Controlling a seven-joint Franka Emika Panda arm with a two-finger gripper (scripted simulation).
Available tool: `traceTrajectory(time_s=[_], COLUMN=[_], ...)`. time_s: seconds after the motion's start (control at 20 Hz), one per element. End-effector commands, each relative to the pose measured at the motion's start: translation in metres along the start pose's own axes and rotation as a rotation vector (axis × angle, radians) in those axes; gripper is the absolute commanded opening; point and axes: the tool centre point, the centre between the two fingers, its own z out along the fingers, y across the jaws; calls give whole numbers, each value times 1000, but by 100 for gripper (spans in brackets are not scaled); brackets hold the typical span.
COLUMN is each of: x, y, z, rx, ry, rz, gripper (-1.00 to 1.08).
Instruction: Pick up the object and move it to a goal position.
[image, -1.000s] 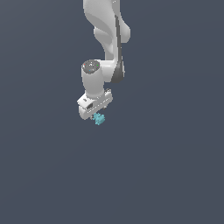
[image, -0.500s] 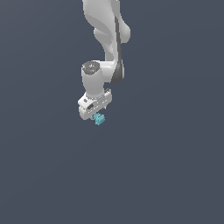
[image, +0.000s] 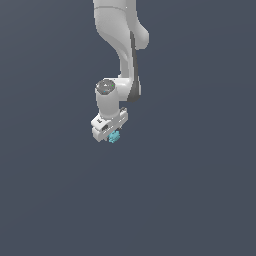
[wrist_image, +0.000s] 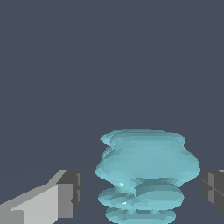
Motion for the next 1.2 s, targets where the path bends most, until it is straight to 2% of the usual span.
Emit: traceTrajectory(time_s=[0.0,0.15,0.2,0.8,1.15], x=[0,0,0,2,19], y=[0,1,1,2,8], z=[6,9,9,7,-3], rx=[-1,-1,-1,-4,-4], ry=[1,0,0,2,2], rz=[0,-1,-1,-1,-1], gripper=[100,100,-100,-100,-100])
